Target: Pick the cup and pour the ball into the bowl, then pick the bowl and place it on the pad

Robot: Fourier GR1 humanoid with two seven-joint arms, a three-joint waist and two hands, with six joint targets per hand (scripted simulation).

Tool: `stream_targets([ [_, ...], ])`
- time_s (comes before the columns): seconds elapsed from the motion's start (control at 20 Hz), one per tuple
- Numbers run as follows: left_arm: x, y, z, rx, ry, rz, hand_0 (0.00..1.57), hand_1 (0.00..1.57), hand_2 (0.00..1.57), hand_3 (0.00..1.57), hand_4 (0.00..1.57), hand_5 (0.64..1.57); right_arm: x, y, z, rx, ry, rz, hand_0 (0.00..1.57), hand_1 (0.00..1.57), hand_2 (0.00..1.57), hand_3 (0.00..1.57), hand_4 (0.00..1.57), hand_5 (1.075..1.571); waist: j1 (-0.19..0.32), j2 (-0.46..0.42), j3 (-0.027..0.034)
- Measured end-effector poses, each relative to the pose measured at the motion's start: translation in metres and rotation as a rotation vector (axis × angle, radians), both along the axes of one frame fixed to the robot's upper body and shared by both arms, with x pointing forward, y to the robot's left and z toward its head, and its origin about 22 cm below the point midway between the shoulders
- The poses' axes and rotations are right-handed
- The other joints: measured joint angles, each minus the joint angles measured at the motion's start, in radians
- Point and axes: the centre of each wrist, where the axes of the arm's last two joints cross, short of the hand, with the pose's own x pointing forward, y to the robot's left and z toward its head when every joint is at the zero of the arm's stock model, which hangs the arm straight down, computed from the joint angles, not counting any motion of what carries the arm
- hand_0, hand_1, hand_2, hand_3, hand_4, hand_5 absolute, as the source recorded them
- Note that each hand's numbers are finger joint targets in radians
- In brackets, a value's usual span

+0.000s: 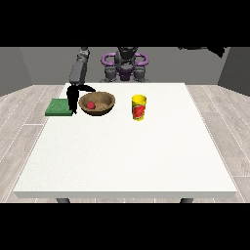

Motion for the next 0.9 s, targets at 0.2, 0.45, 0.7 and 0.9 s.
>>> stream_targets([
  [0.2,-0.009,0.034,0.005,-0.012,-0.015,0.014,0.0,0.0,0.0,0.0,0.27,1.506,0.009,0.003,-0.007,0.003,0.008,0.016,0.0,0.0,0.0,0.0,0.0,1.569,-0.016,0.022,0.0007],
  [0.45,-0.018,0.06,0.009,-0.028,-0.037,0.044,0.0,0.0,0.0,0.0,0.24,1.494,0.019,0.013,-0.012,-0.019,-0.019,0.055,0.0,0.0,0.0,0.0,0.0,1.571,-0.047,0.027,-0.0121],
  [0.7,-0.027,0.079,0.02,-0.023,-0.034,0.048,0.0,0.0,0.0,0.0,0.25,1.506,0.026,0.03,-0.021,0.005,-0.012,0.044,0.0,0.0,0.0,0.0,0.32,1.534,-0.046,0.024,-0.013],
  [0.9,-0.032,0.09,0.033,-0.03,-0.065,0.057,0.0,0.0,0.0,0.0,0.3,1.525,0.024,0.031,-0.025,0.012,-0.012,-0.015,1.57,1.57,1.57,1.57,1.01,1.43,-0.043,0.035,-0.0252],
])
